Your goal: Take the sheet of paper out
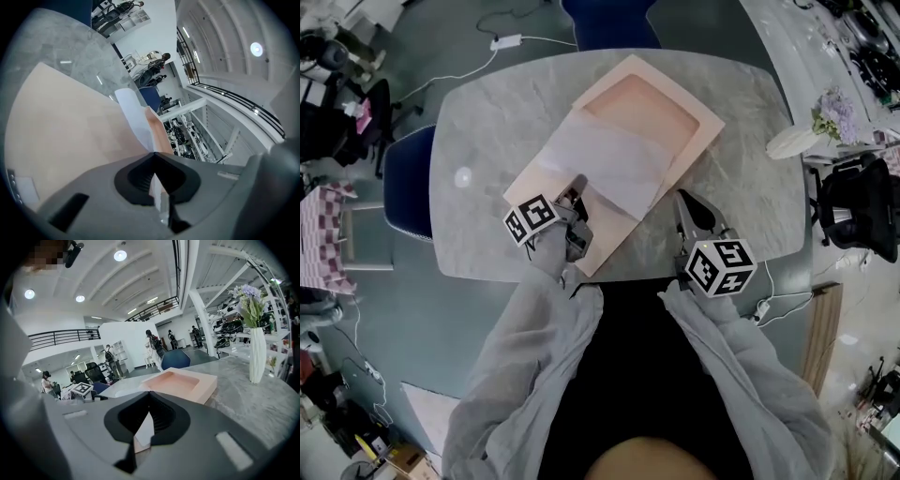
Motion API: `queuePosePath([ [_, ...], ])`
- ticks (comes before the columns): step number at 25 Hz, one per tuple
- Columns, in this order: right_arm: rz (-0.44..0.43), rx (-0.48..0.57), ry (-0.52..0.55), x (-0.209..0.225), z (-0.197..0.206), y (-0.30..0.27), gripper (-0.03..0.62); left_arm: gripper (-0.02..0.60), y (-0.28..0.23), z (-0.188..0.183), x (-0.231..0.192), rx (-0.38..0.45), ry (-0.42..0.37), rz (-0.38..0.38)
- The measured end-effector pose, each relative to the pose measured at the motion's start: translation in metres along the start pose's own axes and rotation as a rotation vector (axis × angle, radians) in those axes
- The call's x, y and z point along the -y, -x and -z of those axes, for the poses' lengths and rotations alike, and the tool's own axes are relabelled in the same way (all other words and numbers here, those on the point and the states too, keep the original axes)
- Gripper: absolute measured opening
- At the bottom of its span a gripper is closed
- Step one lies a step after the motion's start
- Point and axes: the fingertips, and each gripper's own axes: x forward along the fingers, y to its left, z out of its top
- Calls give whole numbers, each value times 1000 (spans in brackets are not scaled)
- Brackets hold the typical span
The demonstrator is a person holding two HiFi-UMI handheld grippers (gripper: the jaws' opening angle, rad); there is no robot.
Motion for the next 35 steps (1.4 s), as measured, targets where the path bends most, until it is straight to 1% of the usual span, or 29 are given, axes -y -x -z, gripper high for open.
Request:
queuePosePath([
  [4,14,7,-1,-9,6,8,9,6,13,-2,0,1,-37,1],
  [14,43,35,-9,-20,20,29,9,6,37,4,12,6,-134,34],
  [18,32,38,-8,-25,23,30,9,6,49,1,19,34,-161,45],
  [22,-2,39,-4,-24,19,31,9,6,58,1,29,71,-199,45],
  [26,-29,36,5,-20,10,36,9,6,65,1,44,100,-275,25],
  [31,-51,43,24,-18,-5,44,9,6,76,4,68,128,-404,5],
  [35,-60,49,30,-15,-11,48,9,6,79,10,89,136,-470,19],
])
